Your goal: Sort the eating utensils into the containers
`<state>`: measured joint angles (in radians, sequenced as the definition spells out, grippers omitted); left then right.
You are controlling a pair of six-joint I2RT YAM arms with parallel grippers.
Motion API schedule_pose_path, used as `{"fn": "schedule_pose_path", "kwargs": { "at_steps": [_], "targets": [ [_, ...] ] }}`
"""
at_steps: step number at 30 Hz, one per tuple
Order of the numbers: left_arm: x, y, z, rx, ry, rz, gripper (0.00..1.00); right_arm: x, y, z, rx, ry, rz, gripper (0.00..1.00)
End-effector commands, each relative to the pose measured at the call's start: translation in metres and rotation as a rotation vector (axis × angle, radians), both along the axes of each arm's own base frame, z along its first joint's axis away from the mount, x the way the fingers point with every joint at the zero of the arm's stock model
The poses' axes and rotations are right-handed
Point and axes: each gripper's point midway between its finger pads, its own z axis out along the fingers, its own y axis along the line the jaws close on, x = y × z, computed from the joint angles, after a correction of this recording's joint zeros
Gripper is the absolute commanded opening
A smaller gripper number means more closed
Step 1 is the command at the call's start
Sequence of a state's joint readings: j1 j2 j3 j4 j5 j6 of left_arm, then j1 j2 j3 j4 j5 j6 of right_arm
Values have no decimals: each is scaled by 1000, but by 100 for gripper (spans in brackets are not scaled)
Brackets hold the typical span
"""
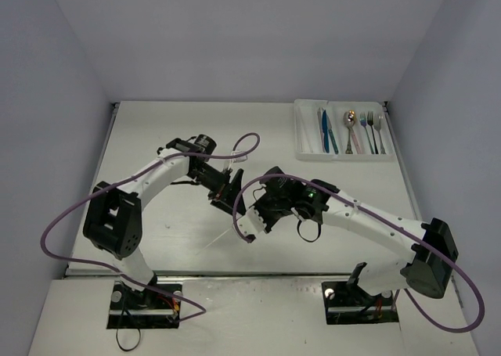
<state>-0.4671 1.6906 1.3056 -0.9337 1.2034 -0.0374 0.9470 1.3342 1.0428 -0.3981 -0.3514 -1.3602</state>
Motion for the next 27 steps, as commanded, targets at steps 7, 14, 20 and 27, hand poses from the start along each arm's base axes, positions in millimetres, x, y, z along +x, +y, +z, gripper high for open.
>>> {"fn": "schedule_pose_path", "kwargs": {
  "at_steps": [7,14,20,27],
  "targets": [
    [140,103,49,118,-337,528,91,31,-9,1,-17,-3,-195,0],
    [211,260,113,206,-637,1178,93,83,-54,-18,-78,36,-514,0],
    [208,284,131,268,-817,1240,93,138,-70,-10,41,178,-822,0],
    [204,291,114,367,-880,1222,93,207,-92,35,385,398,-1354,0]
  ]
}}
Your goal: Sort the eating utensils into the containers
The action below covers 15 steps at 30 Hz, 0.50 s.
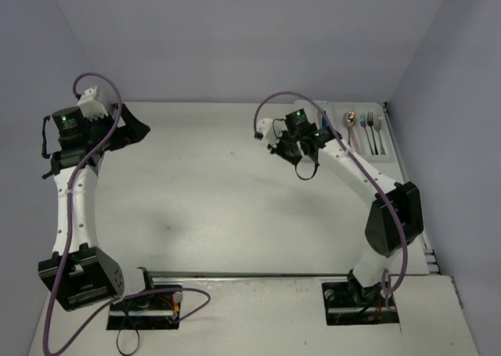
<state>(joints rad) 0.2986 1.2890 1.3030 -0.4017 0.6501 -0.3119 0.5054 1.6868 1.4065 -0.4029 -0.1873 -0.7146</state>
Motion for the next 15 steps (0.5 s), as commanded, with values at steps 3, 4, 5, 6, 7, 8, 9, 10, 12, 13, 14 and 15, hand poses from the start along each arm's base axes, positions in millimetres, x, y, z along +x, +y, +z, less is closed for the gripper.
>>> {"fn": "schedule_pose_path", "kwargs": {
  "at_steps": [3,4,5,6,7,8,9,10,12,13,14,15],
  "targets": [
    [9,13,-1,145,-59,52,93,46,-17,43,283,10,-558,0],
    [9,11,-2,146,-57,47,93,51,-25,41,276,-2,-615,0],
    [8,5,-4,141,-49,30,93,58,-34,41,296,-11,-715,0],
    [7,0,-6,135,-42,13,93,65,-44,41,317,-23,-812,0],
    [7,-6,-8,131,-36,-5,93,70,-52,40,328,-27,-867,0],
    [7,-11,-10,127,-27,-18,93,74,-57,39,337,-30,-903,0],
    [8,-16,-13,121,-18,-31,93,78,-62,38,349,-29,-940,0],
    [7,-20,-14,117,-12,-41,93,82,-67,36,356,-31,-976,0],
    [7,-26,-16,106,-2,-54,93,88,-75,30,358,-26,-1023,0],
    [7,-31,-17,95,7,-67,93,92,-81,25,368,-13,-1052,0],
    [6,-36,-19,84,16,-80,93,95,-87,20,378,1,-1078,0],
    [6,-39,-21,75,27,-89,93,96,-90,17,390,33,-1073,0]
  ]
}}
